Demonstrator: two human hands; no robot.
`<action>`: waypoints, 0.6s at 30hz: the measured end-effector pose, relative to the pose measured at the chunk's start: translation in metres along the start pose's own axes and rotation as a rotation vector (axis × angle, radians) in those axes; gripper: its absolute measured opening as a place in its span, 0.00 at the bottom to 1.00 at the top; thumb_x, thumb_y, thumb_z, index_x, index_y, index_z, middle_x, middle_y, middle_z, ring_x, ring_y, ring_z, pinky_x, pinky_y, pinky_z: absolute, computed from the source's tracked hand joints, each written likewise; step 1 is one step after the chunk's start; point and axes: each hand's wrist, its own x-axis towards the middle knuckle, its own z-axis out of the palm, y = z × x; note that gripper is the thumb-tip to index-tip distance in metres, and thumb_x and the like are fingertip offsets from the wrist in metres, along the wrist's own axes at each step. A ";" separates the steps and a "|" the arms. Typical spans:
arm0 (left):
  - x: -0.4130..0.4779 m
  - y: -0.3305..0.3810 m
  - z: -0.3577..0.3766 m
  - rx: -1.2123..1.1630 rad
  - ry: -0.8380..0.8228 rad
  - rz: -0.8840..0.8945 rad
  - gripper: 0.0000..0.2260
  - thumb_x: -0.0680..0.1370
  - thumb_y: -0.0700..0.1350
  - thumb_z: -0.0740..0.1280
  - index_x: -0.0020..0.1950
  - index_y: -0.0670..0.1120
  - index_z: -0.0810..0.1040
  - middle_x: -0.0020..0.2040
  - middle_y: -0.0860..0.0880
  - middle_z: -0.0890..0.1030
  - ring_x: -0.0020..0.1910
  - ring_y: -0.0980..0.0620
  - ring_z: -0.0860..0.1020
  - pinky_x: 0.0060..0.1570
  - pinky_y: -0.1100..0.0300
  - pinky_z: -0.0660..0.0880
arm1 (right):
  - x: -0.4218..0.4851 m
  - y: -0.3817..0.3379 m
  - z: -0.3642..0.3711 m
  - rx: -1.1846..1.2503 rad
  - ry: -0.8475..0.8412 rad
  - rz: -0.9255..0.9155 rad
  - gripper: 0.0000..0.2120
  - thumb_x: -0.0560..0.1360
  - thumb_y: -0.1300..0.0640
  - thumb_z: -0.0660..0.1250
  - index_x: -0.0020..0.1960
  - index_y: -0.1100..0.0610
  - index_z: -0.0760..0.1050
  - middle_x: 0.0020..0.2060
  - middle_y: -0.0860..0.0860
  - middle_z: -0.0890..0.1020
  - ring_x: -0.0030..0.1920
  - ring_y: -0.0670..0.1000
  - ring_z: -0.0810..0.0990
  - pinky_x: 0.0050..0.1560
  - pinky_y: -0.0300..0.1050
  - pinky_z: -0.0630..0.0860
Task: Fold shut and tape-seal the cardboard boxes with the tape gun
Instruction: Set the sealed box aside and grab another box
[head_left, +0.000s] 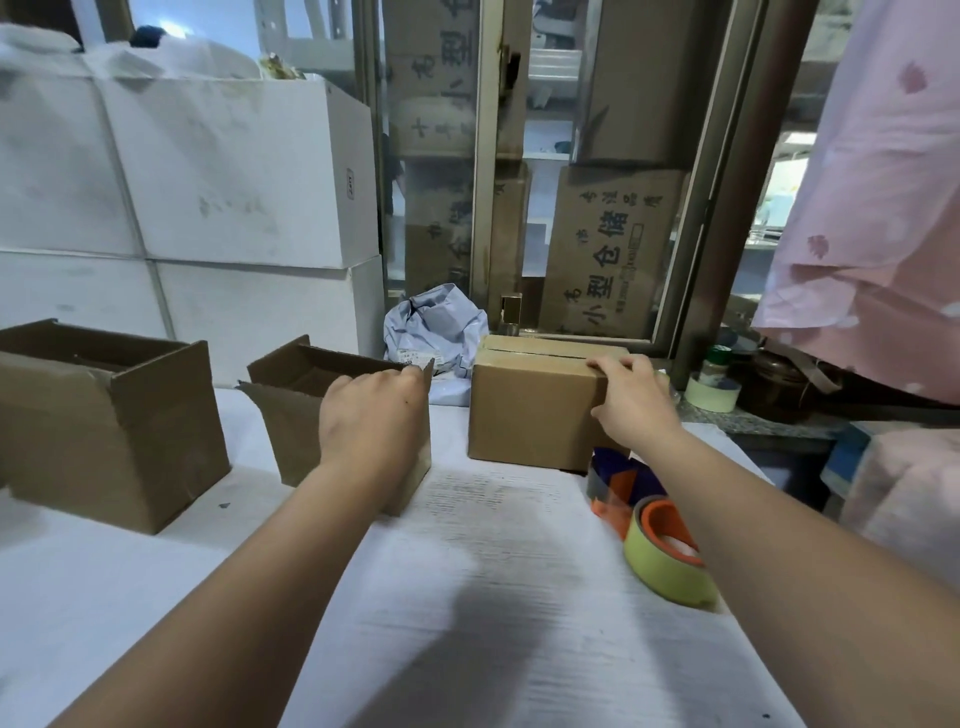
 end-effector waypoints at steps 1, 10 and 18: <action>0.000 0.004 0.000 -0.019 -0.006 0.000 0.07 0.76 0.40 0.62 0.52 0.49 0.72 0.45 0.51 0.80 0.42 0.47 0.78 0.34 0.58 0.61 | -0.002 -0.002 0.000 0.001 0.013 0.006 0.29 0.75 0.61 0.65 0.72 0.44 0.62 0.72 0.54 0.60 0.71 0.61 0.59 0.68 0.57 0.62; -0.005 0.043 -0.014 -0.413 -0.062 0.007 0.11 0.79 0.42 0.61 0.61 0.44 0.72 0.52 0.43 0.78 0.50 0.43 0.76 0.40 0.54 0.68 | -0.045 -0.053 -0.007 0.477 0.217 -0.300 0.24 0.76 0.63 0.60 0.70 0.46 0.65 0.65 0.51 0.68 0.65 0.51 0.68 0.64 0.44 0.64; -0.022 0.066 -0.051 -0.727 -0.164 0.075 0.12 0.77 0.46 0.65 0.59 0.45 0.76 0.52 0.46 0.81 0.55 0.48 0.76 0.54 0.56 0.73 | -0.067 -0.043 0.000 0.704 -0.236 -0.412 0.15 0.69 0.72 0.59 0.47 0.55 0.77 0.49 0.55 0.80 0.52 0.57 0.78 0.52 0.58 0.76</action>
